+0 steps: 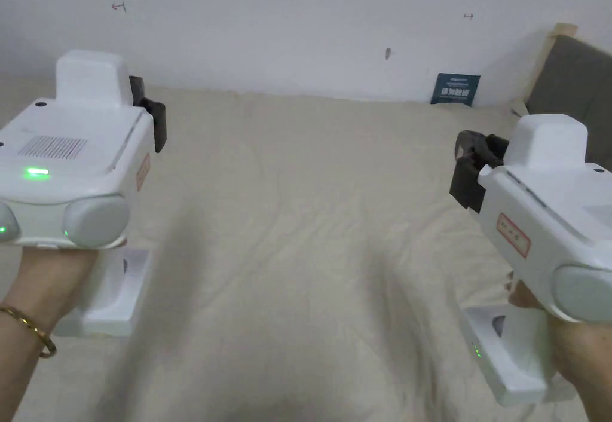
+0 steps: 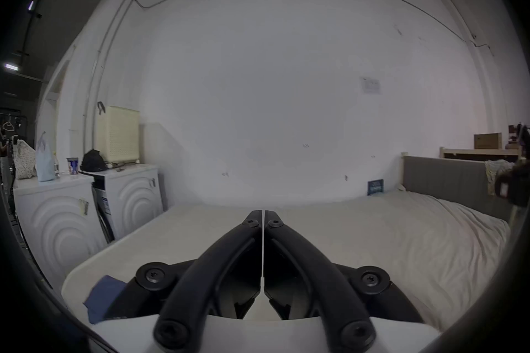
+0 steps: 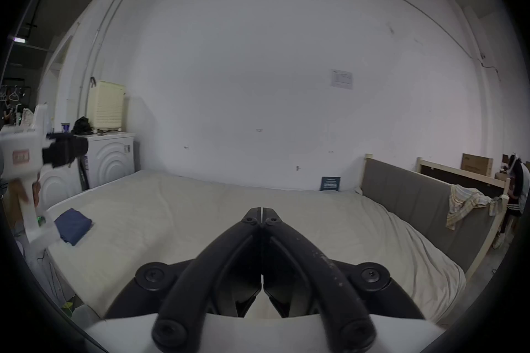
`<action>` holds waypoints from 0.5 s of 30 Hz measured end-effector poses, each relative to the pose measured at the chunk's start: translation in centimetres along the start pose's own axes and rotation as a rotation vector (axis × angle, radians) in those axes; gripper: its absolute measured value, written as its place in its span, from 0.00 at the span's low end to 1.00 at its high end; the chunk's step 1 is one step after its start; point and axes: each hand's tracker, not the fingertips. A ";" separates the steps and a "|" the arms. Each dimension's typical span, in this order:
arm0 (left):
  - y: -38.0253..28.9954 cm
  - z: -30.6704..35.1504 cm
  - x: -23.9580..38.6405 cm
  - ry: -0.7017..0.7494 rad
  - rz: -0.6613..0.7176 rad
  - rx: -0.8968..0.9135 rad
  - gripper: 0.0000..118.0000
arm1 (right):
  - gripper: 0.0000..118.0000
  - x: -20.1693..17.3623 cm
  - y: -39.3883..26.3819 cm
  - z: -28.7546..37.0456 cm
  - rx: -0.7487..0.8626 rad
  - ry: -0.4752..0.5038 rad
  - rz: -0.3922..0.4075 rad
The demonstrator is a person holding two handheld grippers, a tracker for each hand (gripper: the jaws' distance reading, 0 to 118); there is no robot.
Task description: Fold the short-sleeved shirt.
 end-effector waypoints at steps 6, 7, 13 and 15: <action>-4.6 0.5 2.0 -0.014 0.039 -0.066 0.01 | 0.02 0.5 -3.0 -0.4 -0.040 -0.043 -0.043; -5.4 0.6 2.1 -0.004 0.019 -0.081 0.01 | 0.02 0.4 -3.6 -0.4 -0.049 -0.038 -0.051; -8.7 1.8 1.9 0.016 0.012 -0.140 0.02 | 0.02 -0.8 -6.4 -0.8 -0.115 -0.016 -0.048; -9.3 2.3 2.0 0.021 -0.005 -0.151 0.02 | 0.02 -1.0 -7.0 -1.0 -0.130 -0.010 -0.060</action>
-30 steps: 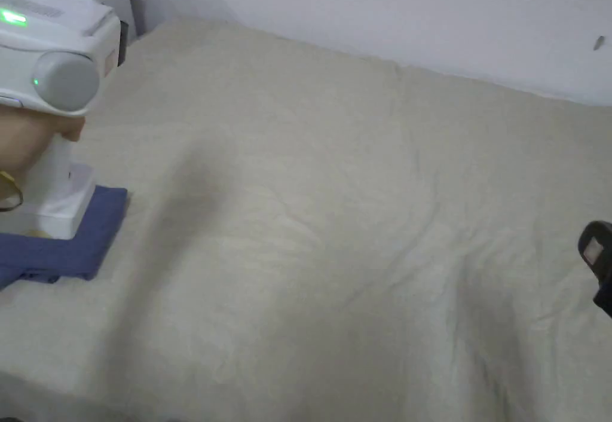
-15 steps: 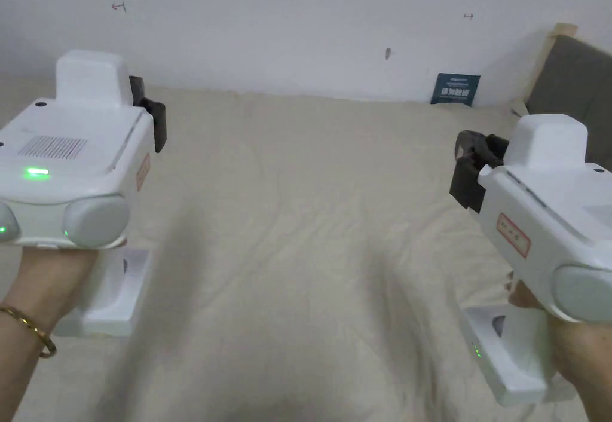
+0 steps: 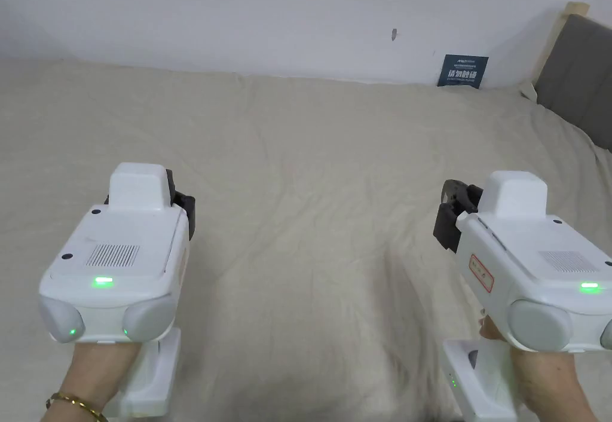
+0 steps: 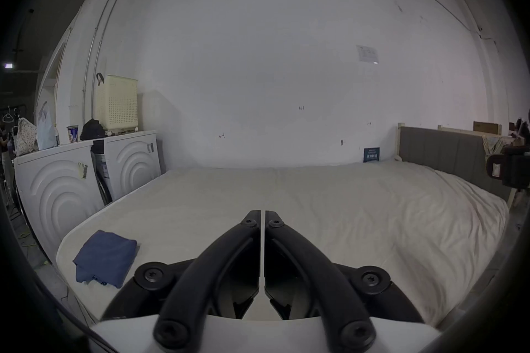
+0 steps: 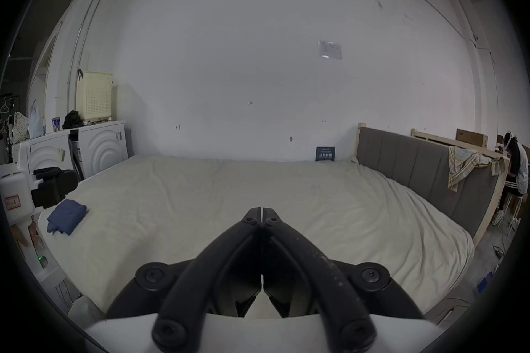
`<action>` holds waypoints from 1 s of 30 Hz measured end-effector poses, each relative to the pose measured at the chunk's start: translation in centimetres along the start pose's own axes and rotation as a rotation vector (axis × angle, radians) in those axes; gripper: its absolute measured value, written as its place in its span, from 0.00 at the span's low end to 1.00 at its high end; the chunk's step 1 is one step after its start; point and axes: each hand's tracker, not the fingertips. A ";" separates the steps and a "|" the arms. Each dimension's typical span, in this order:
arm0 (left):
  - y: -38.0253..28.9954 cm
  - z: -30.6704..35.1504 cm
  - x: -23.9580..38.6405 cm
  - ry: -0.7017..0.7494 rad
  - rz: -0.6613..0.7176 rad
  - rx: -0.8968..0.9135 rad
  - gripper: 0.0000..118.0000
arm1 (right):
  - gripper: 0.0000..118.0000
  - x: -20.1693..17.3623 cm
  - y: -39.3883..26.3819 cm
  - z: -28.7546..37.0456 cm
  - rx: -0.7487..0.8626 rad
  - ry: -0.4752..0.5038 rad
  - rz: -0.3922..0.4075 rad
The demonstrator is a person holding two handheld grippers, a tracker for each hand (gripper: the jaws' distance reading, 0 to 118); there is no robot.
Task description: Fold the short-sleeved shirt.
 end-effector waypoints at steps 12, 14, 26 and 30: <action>-0.4 0.3 -0.3 0.003 0.026 -0.026 0.77 | 0.15 -0.5 -0.9 -0.3 -0.038 0.038 -0.005; -0.3 0.3 -0.3 0.007 0.036 -0.009 1.00 | 0.53 -0.5 -0.8 -0.2 -0.041 0.052 -0.001; 0.3 0.7 -0.4 0.017 0.033 0.008 1.00 | 1.00 -0.7 -0.4 0.1 -0.024 0.054 -0.025; 0.2 0.7 -0.4 0.014 0.029 0.002 1.00 | 1.00 -0.7 -0.3 0.1 -0.021 0.056 -0.026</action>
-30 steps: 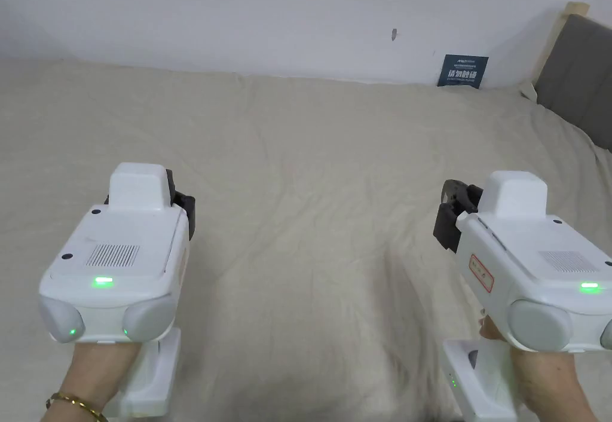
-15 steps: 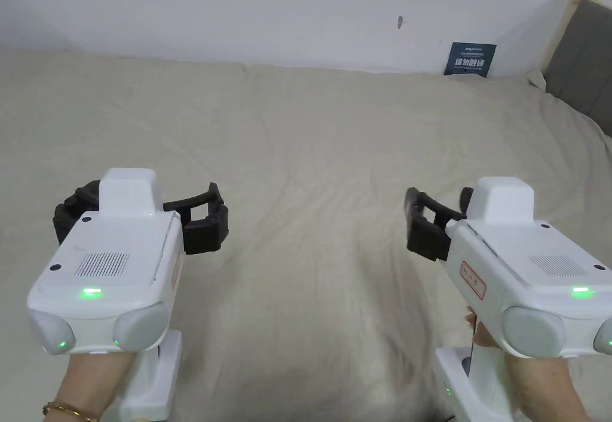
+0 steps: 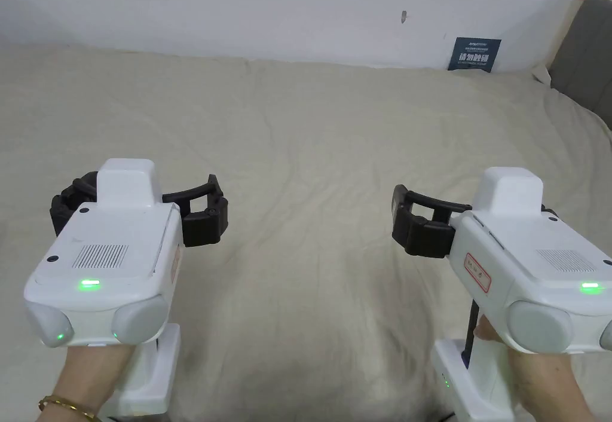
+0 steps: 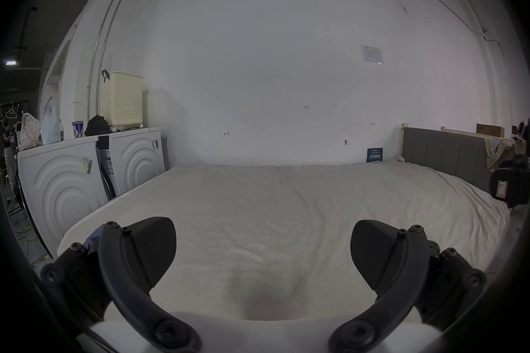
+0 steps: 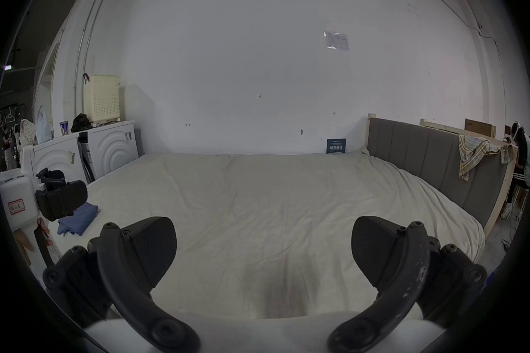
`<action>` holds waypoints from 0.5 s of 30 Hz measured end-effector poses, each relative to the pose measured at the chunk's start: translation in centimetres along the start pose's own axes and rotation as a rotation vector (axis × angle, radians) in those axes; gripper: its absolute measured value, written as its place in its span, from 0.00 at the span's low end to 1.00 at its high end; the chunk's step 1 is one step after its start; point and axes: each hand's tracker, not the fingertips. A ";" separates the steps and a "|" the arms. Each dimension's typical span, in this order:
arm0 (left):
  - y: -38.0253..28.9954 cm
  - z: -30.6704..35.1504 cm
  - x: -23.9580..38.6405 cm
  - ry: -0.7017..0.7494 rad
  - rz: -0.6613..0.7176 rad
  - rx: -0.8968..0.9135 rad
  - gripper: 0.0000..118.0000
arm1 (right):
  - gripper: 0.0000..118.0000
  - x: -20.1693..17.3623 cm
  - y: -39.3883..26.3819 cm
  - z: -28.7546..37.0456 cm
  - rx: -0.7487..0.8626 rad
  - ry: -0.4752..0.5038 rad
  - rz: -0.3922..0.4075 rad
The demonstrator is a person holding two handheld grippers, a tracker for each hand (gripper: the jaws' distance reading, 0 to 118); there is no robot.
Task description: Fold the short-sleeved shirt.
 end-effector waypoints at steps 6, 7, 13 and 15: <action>-0.3 -0.1 0.1 -0.004 -0.004 -0.006 1.00 | 1.00 -0.2 -0.1 0.0 0.000 0.002 -0.001; -0.3 -0.1 0.2 -0.005 -0.006 -0.006 1.00 | 1.00 -0.2 -0.1 -0.1 0.000 0.003 0.000; -0.3 -0.2 0.2 -0.006 -0.005 -0.010 1.00 | 1.00 -0.2 0.0 -0.2 0.000 0.005 0.002; -0.4 -0.2 0.3 -0.005 -0.006 -0.010 1.00 | 1.00 -0.3 0.0 -0.1 0.002 0.006 0.002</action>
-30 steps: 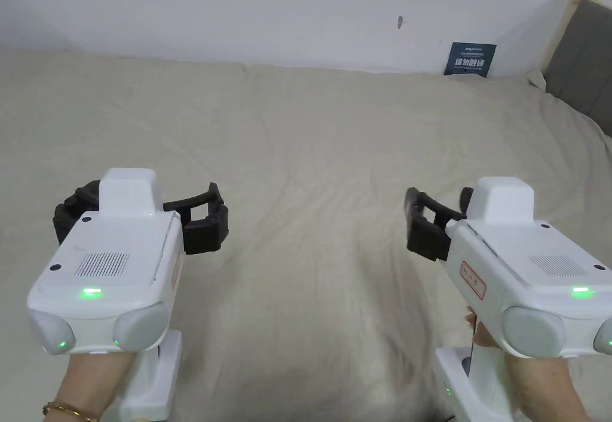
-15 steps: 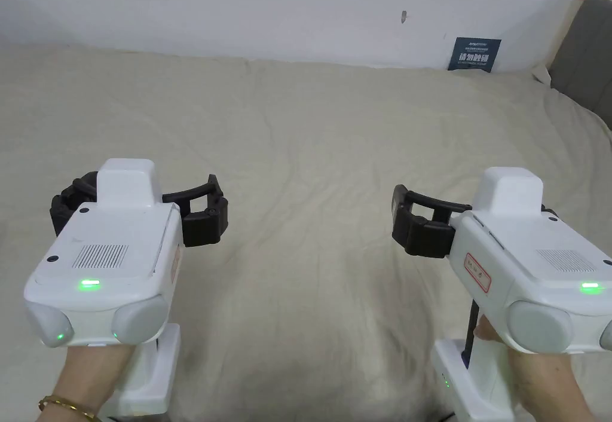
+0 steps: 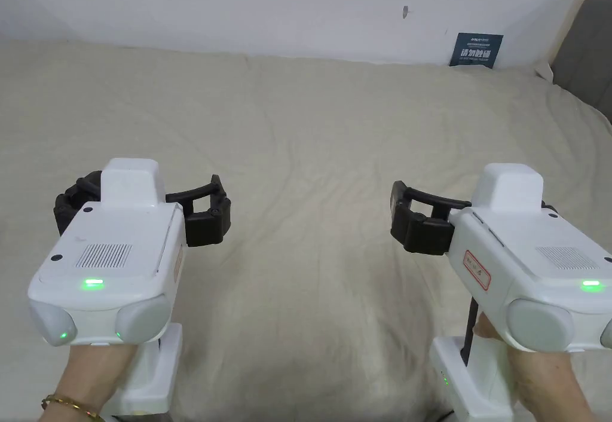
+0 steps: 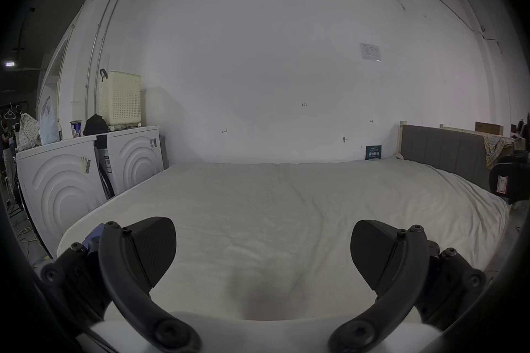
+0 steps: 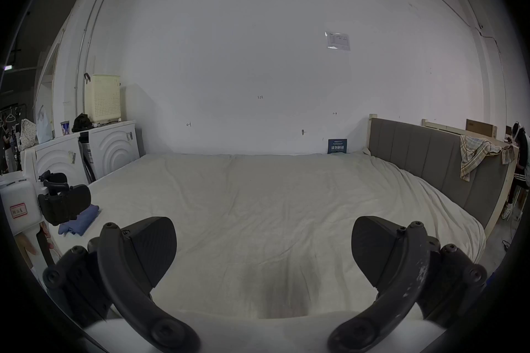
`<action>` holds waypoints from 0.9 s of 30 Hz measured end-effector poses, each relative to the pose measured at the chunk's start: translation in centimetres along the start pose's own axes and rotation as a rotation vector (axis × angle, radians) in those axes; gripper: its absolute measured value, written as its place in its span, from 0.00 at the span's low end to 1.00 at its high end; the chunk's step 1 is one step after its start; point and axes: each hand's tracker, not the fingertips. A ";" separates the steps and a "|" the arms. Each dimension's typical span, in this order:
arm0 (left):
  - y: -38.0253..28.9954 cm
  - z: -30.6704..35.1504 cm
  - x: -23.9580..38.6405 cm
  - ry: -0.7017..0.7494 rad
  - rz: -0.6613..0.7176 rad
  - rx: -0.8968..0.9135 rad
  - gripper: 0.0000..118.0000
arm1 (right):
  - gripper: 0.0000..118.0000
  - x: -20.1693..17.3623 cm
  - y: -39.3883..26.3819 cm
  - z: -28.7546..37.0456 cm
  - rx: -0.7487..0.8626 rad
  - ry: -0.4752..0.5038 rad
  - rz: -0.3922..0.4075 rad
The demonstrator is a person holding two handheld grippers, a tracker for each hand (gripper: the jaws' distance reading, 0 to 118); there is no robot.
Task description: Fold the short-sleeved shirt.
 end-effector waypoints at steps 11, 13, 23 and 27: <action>0.0 0.0 0.1 -0.003 -0.011 0.002 1.00 | 1.00 -0.1 0.1 0.1 0.002 0.002 0.001; 0.0 0.0 0.1 -0.003 -0.007 0.002 1.00 | 1.00 -0.2 0.1 0.1 0.004 0.002 0.001; 0.1 0.1 0.0 0.000 -0.012 0.009 1.00 | 1.00 -0.3 0.2 0.2 0.007 0.001 0.013; 0.1 0.1 0.0 0.002 -0.013 0.009 1.00 | 1.00 -0.4 0.3 0.2 0.009 0.002 0.016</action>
